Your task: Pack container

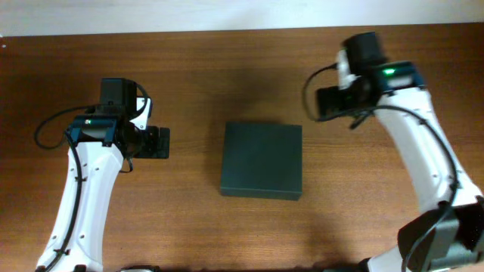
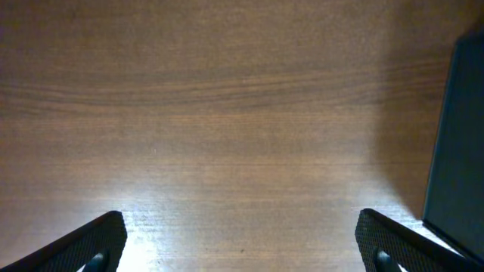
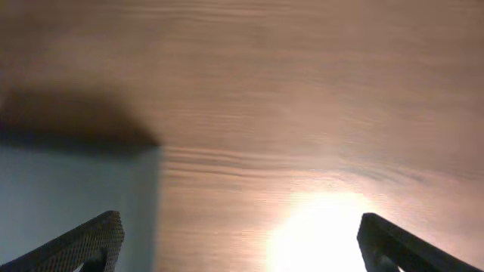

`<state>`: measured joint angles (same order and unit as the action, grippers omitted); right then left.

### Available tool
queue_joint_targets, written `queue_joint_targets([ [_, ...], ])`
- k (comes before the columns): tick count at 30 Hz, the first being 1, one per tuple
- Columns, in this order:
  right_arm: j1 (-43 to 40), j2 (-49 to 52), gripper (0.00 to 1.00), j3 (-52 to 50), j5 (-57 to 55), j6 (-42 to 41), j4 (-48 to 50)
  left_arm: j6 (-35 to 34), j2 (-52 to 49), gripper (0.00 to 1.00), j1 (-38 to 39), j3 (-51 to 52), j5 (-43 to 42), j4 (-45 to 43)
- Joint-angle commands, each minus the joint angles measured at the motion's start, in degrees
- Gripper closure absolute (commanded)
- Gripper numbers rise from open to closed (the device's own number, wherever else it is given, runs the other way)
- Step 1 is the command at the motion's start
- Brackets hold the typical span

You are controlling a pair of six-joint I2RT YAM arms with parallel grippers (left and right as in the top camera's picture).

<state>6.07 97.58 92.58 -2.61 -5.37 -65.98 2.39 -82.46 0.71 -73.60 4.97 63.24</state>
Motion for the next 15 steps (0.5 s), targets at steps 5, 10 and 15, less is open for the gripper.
queue_joint_targets([
  [5,-7.2,-15.3,0.01,-2.8,-2.3,0.4,-2.2,1.3,17.6,0.01,4.5,6.1,0.2,0.1],
  [10,-5.7,-30.5,0.01,-12.3,-3.7,0.6,-0.2,1.3,30.3,0.01,6.3,12.2,-0.8,-1.6],
  [15,-2.5,-48.3,0.01,-26.1,-3.7,0.5,3.3,1.3,42.5,0.01,6.8,17.1,-0.6,-3.8],
])
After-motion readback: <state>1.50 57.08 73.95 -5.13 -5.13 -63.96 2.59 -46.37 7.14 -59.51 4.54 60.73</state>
